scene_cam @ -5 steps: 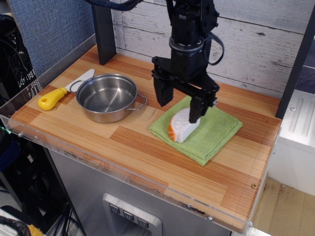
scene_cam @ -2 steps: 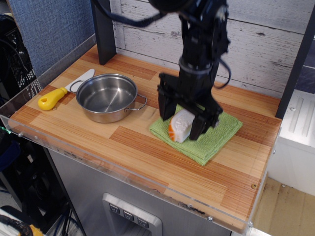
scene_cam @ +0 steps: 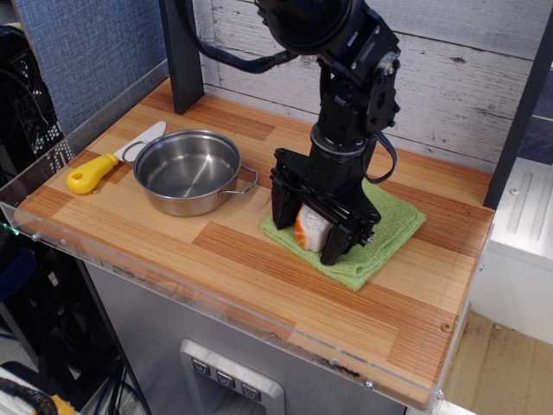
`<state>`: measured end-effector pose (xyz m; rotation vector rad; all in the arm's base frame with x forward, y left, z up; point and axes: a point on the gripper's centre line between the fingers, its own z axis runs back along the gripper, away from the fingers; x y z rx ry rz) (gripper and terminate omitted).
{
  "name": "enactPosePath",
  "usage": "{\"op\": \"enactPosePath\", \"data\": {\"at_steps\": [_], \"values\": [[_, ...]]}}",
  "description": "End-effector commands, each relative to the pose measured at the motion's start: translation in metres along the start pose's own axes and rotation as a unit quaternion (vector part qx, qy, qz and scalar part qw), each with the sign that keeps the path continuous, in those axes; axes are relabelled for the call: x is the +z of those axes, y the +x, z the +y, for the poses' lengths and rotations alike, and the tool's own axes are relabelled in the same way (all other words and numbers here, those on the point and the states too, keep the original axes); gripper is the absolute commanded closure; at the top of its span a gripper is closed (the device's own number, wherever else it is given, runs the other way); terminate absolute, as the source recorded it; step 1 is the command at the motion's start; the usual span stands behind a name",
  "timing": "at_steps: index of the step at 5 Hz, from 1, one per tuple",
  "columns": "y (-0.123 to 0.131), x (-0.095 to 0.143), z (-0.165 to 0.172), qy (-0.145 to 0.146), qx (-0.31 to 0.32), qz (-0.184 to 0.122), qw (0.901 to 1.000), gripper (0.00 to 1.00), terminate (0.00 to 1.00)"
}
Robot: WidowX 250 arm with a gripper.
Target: Put the bread in the pot.
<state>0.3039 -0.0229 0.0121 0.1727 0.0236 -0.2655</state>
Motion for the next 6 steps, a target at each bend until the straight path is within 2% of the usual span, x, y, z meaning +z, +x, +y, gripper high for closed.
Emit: {"op": "enactPosePath", "data": {"at_steps": [1,2,3,4,5,6], "values": [[-0.007,0.024,0.002,-0.004,0.007,-0.032,0.9995,1.0,0.0],[-0.01,0.037,0.003,-0.018,0.008,-0.046,0.9987,1.0,0.0],[-0.013,0.068,0.005,-0.047,0.001,-0.071,0.9964,1.0,0.0],[-0.018,0.112,0.015,-0.094,-0.002,-0.094,0.9911,1.0,0.0],[-0.029,0.123,0.049,-0.104,0.024,-0.093,0.99,1.0,0.0],[-0.039,0.114,0.087,-0.074,0.062,-0.073,0.9927,1.0,0.0]]}}
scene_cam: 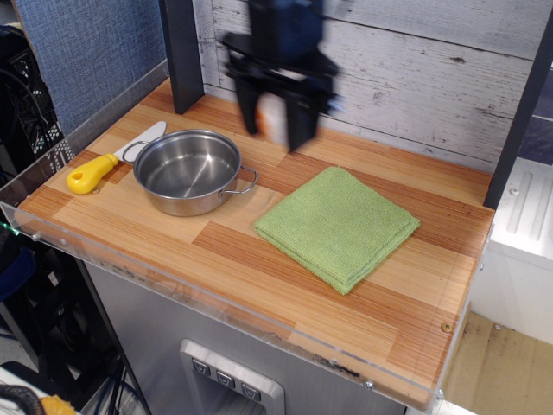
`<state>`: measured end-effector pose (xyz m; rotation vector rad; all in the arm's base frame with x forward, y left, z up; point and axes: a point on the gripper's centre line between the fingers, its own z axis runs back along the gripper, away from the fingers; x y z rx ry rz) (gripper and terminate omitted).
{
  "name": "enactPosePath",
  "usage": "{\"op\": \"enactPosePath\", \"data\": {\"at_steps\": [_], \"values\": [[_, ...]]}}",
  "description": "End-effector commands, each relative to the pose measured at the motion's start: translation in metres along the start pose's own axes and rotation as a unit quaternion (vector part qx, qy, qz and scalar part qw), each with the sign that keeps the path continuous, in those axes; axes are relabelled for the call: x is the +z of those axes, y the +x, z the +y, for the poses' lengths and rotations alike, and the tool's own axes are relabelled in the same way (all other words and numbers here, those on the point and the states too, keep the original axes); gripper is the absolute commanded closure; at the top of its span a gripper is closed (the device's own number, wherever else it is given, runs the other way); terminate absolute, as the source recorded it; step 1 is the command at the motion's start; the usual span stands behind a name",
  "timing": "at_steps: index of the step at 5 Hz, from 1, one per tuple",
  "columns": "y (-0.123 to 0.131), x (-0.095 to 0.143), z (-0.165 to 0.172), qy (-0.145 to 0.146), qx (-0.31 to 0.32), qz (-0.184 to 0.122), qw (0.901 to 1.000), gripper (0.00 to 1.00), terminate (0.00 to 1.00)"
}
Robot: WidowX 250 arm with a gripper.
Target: Put the bread in the pot.
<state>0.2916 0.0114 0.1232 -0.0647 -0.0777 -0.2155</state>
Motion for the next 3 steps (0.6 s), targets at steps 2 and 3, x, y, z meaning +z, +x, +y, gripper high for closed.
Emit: {"op": "enactPosePath", "data": {"at_steps": [2,3], "values": [[-0.038,-0.001,0.097,0.122,0.078,0.021,0.9892,1.0,0.0],[-0.05,-0.02,0.119,0.129,0.098,0.048,0.9855,1.0,0.0]]}}
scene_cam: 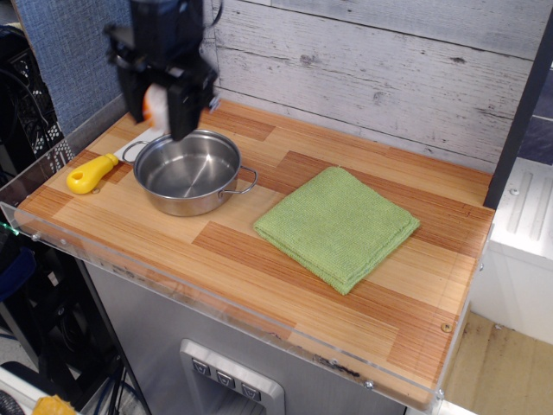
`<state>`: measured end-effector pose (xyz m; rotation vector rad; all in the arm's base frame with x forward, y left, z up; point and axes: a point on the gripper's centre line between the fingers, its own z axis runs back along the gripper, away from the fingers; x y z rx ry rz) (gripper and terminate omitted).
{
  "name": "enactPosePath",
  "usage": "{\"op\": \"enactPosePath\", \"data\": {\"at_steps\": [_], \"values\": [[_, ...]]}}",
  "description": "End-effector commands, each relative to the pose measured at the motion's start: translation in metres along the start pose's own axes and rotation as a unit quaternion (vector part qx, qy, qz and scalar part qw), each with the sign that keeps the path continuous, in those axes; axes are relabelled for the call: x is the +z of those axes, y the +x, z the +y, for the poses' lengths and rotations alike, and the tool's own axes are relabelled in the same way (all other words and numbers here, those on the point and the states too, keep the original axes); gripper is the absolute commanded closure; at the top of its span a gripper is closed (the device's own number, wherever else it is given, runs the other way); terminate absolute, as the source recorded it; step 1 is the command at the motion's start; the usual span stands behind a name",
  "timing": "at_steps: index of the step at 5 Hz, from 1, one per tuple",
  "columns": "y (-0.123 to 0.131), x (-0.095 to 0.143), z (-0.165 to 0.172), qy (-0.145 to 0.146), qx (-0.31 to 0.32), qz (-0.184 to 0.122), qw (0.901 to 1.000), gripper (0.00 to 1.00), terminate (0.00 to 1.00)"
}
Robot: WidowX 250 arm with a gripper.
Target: Put the bread in the pot.
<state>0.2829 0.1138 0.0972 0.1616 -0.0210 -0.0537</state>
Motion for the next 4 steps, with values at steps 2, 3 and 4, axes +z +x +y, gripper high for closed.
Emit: {"op": "enactPosePath", "data": {"at_steps": [2,3,4], "values": [[-0.009,-0.031,0.039,-0.004,0.056,0.022,0.9982,1.0,0.0],[-0.001,-0.032,0.035,-0.028,0.065,0.009,0.9975,1.0,0.0],[0.006,-0.02,0.023,-0.049,0.065,-0.014,0.9966,1.0,0.0]]}}
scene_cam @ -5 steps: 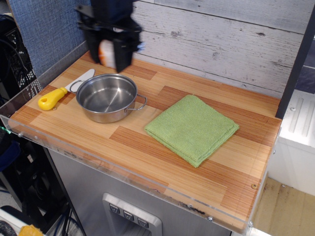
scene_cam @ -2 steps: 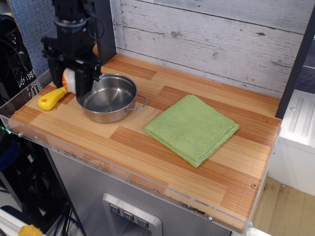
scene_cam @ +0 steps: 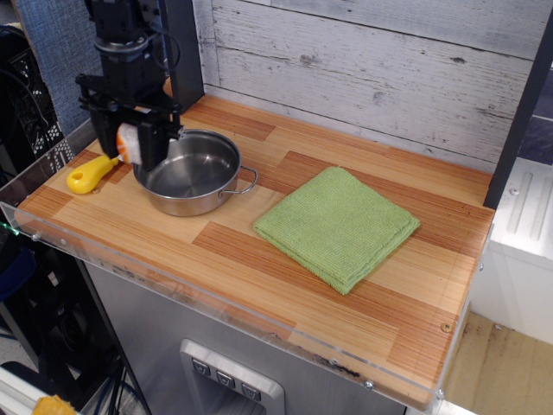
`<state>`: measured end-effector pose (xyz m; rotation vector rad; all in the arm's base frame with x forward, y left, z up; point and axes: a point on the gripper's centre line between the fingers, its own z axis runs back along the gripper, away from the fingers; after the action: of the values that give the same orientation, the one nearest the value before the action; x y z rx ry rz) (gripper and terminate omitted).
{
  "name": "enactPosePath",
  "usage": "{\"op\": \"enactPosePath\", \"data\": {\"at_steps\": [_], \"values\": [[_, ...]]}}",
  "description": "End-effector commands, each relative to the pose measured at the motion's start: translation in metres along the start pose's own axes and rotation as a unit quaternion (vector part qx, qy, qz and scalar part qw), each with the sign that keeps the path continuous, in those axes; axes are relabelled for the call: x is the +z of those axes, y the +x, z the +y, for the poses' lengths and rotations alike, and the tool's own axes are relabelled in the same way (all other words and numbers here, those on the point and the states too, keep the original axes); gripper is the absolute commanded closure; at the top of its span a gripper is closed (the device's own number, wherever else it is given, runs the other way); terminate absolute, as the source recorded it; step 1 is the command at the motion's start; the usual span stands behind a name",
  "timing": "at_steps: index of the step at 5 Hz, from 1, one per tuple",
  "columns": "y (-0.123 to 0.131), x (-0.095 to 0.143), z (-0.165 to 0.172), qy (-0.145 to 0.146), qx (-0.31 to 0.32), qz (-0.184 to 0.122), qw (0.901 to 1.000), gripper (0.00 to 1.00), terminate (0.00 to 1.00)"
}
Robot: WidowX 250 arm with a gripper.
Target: Put the bread in the pot.
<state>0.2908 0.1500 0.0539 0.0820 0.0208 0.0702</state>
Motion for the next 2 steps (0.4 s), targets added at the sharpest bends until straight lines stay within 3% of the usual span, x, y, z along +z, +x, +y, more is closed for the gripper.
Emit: {"op": "enactPosePath", "data": {"at_steps": [1,2], "values": [[-0.0015,0.0402,-0.0246,-0.021,-0.018,-0.052,0.9983,1.0,0.0],[-0.0055,0.0492,-0.0322,-0.017,-0.03,-0.062,0.9975,0.0,0.0]]}}
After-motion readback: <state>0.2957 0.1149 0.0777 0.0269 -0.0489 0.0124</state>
